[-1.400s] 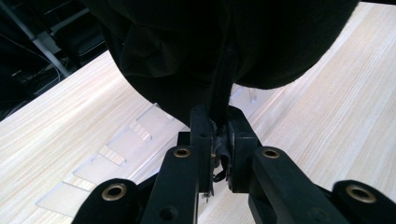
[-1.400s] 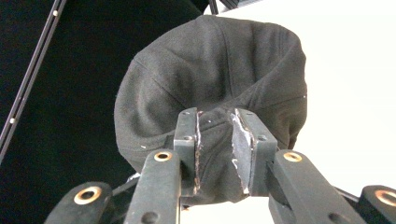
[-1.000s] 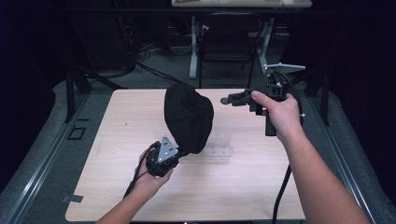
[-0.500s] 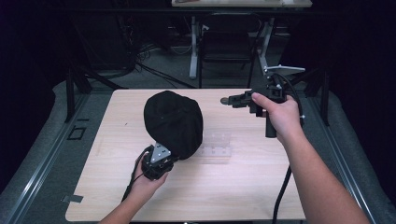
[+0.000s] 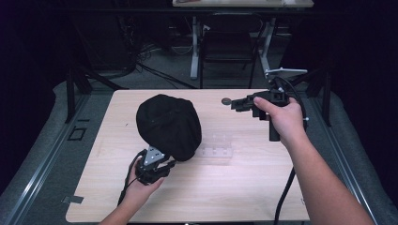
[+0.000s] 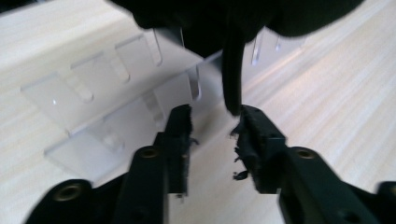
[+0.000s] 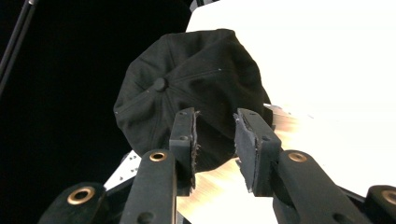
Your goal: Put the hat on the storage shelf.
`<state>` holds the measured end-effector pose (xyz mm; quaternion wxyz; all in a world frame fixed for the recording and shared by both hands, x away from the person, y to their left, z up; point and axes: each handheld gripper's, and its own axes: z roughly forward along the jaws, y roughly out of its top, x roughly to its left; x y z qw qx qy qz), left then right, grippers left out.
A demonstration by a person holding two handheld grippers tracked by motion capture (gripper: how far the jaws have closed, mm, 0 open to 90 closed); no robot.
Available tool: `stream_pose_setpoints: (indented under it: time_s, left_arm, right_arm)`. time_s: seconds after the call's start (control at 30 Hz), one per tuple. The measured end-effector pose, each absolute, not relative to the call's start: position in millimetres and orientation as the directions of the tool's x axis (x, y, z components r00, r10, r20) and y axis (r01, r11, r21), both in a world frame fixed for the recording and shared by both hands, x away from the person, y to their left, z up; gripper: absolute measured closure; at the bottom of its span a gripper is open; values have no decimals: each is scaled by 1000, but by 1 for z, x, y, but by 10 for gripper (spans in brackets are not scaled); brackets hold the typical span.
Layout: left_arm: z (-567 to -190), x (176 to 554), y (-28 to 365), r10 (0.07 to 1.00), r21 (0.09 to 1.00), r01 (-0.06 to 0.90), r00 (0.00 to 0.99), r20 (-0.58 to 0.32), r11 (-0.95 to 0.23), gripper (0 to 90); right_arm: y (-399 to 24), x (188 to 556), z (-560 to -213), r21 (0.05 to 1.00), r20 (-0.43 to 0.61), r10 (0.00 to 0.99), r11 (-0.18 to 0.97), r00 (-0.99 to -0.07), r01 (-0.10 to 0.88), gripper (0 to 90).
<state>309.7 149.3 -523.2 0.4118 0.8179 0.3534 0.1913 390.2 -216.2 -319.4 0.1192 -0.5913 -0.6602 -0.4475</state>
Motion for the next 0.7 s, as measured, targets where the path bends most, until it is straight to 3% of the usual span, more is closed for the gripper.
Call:
stream_pose_setpoints:
  time_s: [0.03,0.33,0.7]
  left_arm:
    - [-524,306,152,742,804,447,670,-11,-392,583]
    - [-525,286,193,775,805,498,627,-78,-322,482]
    - [-545,290,229,819,791,578,543,-187,-202,456]
  right_arm:
    - [-218,389,-320,451,680,680,-93,-274,887,679]
    - [-221,377,-321,507,573,765,-49,-293,861,662]
    - [-216,355,-348,562,357,867,97,-347,821,573]
